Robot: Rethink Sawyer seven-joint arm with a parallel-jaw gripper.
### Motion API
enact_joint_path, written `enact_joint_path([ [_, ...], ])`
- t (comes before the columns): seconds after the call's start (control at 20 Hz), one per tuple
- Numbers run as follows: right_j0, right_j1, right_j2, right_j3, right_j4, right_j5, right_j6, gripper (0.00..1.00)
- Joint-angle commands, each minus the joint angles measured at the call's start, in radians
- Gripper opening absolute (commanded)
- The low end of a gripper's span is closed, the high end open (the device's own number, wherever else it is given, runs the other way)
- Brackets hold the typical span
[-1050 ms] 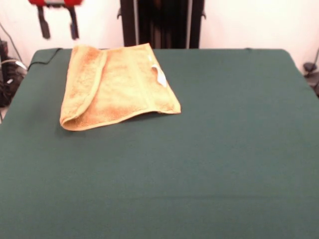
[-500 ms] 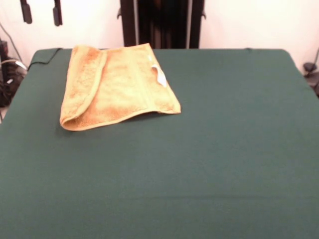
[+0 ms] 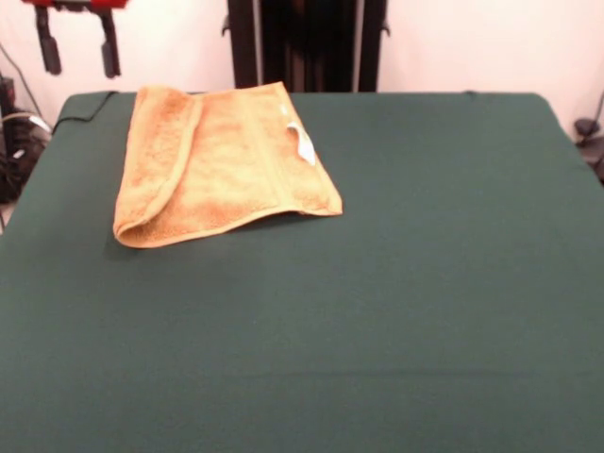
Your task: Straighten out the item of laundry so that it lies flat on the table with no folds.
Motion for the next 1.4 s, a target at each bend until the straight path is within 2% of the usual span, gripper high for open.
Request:
enact_joint_path([
  [0.05,0.093,0.144,0.024,-0.011,-0.024,-0.049,-0.003,1.00],
  [0.3,0.114,0.185,0.006,-0.031,-0.030,-0.107,0.035,1.00],
  [0.5,0.114,0.187,0.004,-0.039,-0.043,-0.113,0.002,1.00],
  [0.65,0.086,0.223,0.032,-0.126,-0.054,-0.036,-0.125,1.00],
  [1.0,0.036,0.366,0.118,-0.360,-0.082,0.131,-0.438,1.00],
  [1.2,0.014,0.375,0.147,-0.420,-0.109,0.185,-0.549,1.00],
  [1.4,-0.003,0.373,0.157,-0.422,-0.115,0.204,-0.598,1.00],
])
